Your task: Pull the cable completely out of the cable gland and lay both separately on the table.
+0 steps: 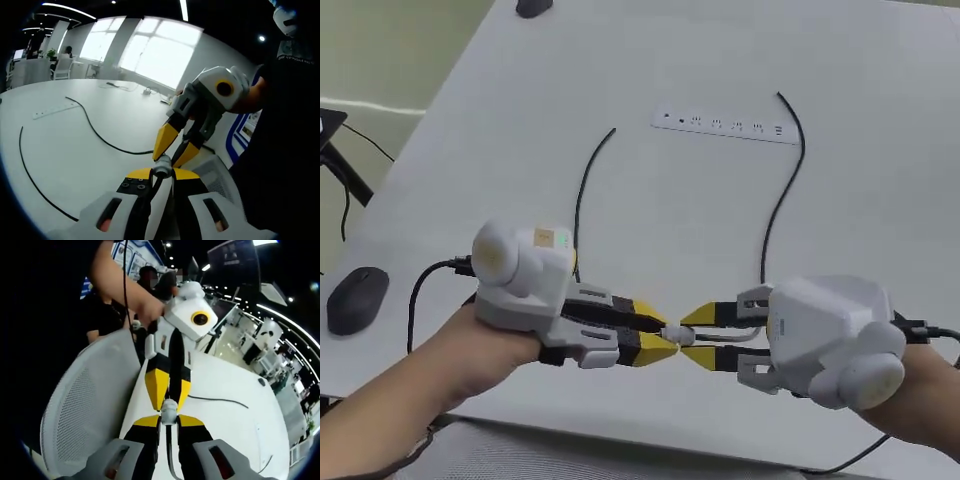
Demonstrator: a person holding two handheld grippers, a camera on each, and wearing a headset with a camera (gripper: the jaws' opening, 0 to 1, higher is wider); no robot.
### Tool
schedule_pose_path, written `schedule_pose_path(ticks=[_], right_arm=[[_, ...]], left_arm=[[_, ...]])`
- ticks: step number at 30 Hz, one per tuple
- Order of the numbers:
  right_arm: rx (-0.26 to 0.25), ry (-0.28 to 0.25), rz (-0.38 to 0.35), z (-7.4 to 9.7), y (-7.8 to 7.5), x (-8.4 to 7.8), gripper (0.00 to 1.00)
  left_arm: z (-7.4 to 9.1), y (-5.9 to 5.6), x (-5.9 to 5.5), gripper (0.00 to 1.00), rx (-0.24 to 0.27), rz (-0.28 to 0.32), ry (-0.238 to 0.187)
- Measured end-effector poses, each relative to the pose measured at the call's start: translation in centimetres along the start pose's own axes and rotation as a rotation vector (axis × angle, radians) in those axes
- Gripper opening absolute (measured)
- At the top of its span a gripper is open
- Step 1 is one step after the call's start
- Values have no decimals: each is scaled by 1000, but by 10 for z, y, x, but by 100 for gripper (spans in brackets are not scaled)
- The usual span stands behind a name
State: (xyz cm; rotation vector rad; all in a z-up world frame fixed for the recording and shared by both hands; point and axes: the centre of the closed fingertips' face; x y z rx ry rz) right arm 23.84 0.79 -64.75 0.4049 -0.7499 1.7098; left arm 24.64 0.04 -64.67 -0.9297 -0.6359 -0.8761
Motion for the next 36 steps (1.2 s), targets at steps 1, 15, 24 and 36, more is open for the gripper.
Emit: schedule_pose_path(ticks=[1,15,24,36], right_arm=[[-1,-5,-17,0,0,2,8],[-194,25,-388,11,-13,-3,15],[-366,81,-432,1,-11,6,14],[-499,95,-426,1,-22,19,6]], left_arm=[[1,-1,0,15,-2,-7,-1],[23,1,-2,15,-18,-72,1],[41,4,2,15,-10,-141,-20],[45,4,9,15,-16,-182,-30]])
Point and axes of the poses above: the centre of the closed fingertips' face, and the gripper's own axes: z roughly backward along the fingers, y roughly to its left, x roughly out of its top, and after that the axes turned 9 degrees about y, right-handed
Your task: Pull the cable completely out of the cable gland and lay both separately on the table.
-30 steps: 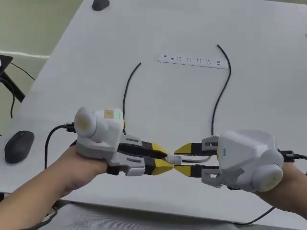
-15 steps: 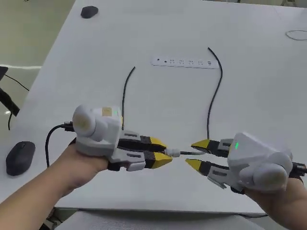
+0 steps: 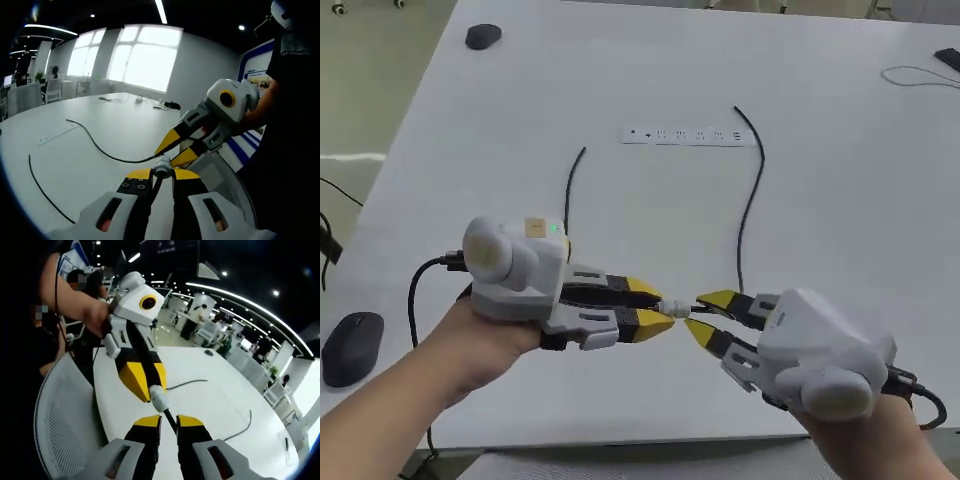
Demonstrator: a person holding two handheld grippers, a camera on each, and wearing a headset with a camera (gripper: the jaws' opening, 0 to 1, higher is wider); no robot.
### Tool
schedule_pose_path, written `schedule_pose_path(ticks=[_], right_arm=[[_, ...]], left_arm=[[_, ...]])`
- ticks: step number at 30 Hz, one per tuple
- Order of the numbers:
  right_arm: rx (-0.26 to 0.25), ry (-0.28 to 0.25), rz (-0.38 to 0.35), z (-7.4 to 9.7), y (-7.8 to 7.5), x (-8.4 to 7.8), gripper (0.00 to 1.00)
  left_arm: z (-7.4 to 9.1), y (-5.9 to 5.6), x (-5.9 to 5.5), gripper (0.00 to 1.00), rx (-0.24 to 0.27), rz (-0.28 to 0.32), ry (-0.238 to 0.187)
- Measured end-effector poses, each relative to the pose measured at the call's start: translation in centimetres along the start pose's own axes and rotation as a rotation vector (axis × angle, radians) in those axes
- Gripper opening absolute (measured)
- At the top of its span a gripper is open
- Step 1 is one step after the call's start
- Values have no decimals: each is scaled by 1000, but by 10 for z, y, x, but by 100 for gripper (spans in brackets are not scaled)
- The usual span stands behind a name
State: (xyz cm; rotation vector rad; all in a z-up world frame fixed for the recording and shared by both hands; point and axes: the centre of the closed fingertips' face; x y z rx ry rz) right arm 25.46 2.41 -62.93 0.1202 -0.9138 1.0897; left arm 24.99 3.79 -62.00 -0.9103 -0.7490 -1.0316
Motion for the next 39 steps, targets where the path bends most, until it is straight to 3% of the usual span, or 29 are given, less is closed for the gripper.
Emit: schedule_pose_path(ticks=[3,11,13,25,39], right_arm=[[-5,-3,-17,0,-2,0,3],[5,19,67,-3,6,0,1],[23,21,24,-5,5,0,1],[34,27,-57,-9,2,-1,0],[24,62,-178,-11,-11,-23,0]], left_arm=[[0,-1,0,15,2,-6,1],[2,-2,-5,15,7,-8,16],[3,-1,-7,15,12,-13,19],[4,2,-4,15,28,-7,4],[5,6,-5,15,35,3,-6]])
Point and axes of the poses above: the centre of the closed fingertips' face, and the gripper's own axes: z roughly backward along the fingers, y roughly to its left, x roughly out of its top, and after that the axes turned 9 degrees about y, right-handed
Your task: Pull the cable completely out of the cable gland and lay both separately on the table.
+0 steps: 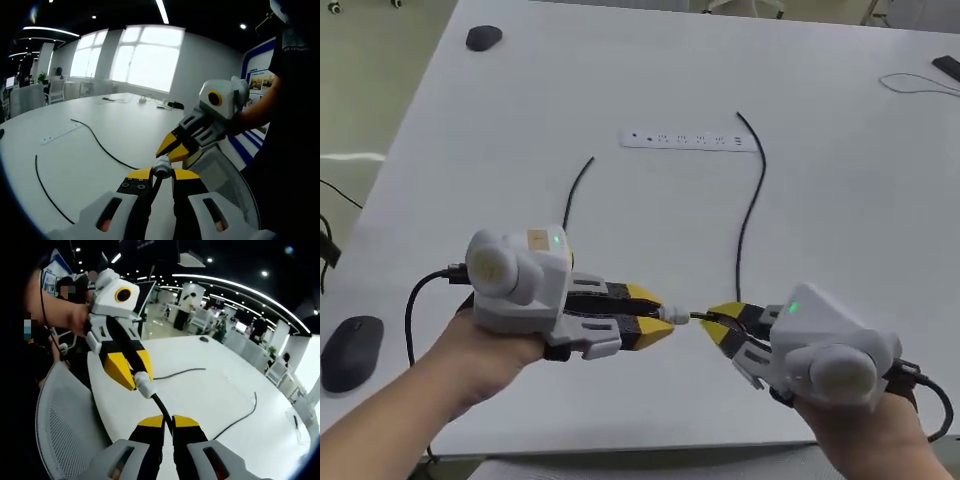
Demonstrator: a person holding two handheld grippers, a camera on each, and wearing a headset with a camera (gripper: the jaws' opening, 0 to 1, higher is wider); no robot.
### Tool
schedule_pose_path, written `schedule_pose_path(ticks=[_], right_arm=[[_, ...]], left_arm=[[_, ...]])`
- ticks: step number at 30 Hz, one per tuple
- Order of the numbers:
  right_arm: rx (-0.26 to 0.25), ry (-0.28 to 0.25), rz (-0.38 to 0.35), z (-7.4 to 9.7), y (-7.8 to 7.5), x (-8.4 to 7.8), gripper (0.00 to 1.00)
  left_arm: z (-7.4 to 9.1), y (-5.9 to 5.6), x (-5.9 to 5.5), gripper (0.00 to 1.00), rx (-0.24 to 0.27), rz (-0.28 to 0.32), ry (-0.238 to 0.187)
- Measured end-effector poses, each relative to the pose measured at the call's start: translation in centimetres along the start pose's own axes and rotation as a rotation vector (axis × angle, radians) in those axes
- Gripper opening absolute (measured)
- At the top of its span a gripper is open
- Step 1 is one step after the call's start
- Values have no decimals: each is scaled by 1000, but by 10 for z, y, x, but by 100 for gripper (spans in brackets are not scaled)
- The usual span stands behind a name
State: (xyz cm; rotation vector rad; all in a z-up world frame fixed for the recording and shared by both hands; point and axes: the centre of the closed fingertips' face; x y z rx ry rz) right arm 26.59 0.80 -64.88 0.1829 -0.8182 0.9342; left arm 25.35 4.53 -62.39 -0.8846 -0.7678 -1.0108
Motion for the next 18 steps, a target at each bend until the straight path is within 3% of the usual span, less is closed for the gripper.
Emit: schedule_pose_path(ticks=[9,14,18], right_arm=[[-16,33,-105,-4,-17,-21,0],[-25,48,-241,-4,-28,-35,0],[-14,68,-395,-8,-34,-52,0]], left_arm=[[1,2,3,15,-4,14,-15],[0,2,4,15,-6,19,-23],[-1,2,4,15,-7,26,-28]])
Point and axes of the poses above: the centre of the closed fingertips' face, and the gripper's own axes: z roughly backward along the fingers, y roughly to its left, x roughly out of its top, and after that the axes turned 9 degrees about y, right-handed
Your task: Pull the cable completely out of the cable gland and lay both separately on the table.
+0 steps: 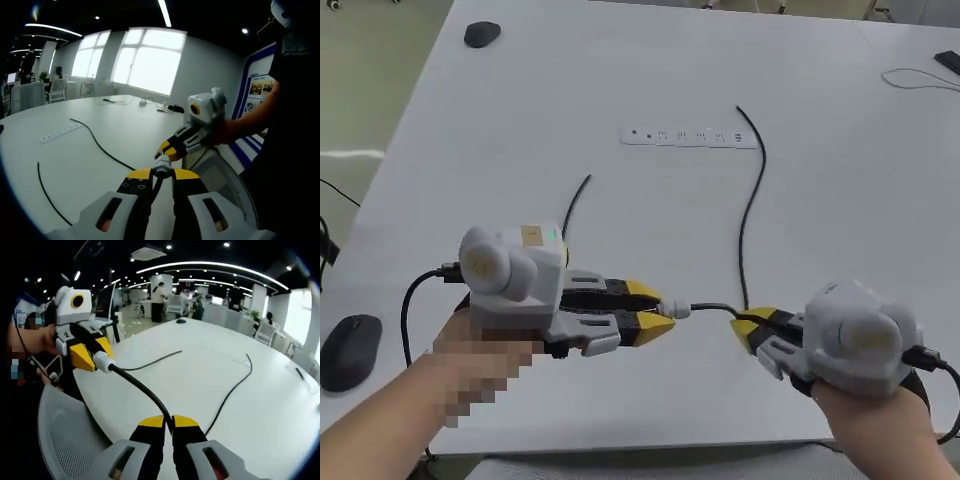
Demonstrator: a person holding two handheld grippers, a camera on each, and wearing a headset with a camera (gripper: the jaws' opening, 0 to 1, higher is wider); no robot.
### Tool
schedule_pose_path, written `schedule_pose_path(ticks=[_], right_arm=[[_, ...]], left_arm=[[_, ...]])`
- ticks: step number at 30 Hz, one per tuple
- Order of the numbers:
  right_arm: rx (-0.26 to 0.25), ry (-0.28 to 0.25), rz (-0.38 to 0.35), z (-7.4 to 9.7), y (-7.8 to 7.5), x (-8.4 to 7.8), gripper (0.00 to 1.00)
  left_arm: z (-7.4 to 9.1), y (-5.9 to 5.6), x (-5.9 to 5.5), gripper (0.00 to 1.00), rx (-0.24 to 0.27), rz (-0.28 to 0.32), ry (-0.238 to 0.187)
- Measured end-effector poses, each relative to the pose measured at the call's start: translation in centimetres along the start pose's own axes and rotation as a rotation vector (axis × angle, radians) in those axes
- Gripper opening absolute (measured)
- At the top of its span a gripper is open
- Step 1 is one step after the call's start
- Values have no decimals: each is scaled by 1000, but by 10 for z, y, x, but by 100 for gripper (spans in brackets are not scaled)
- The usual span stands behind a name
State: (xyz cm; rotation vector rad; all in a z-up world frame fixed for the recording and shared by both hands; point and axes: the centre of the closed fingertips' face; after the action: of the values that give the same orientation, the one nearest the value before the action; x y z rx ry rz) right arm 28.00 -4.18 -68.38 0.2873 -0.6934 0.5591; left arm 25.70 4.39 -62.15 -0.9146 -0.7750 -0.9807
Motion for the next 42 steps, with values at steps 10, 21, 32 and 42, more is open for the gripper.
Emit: schedule_pose_path(ticks=[10,21,32,42], right_arm=[[-9,37,-142,-6,-13,-20,0],[-18,15,-51,6,-12,-20,2],[-52,-14,122,20,2,2,16],[-23,-72,322,26,52,48,13]], left_arm=[[-7,-5,-5,15,-5,-9,24],[-4,-5,-3,15,10,-4,20],[-2,-3,1,15,24,-8,20],[-1,0,4,15,34,-8,17]])
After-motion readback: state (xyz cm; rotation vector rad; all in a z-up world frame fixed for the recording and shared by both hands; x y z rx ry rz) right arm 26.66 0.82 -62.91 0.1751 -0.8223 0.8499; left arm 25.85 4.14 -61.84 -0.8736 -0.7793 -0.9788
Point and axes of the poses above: the centre of the closed fingertips' face, and the gripper's own axes: z roughly backward along the fingers, y roughly to its left, x roughly out of its top, and after that the axes turned 9 degrees about y, right-handed
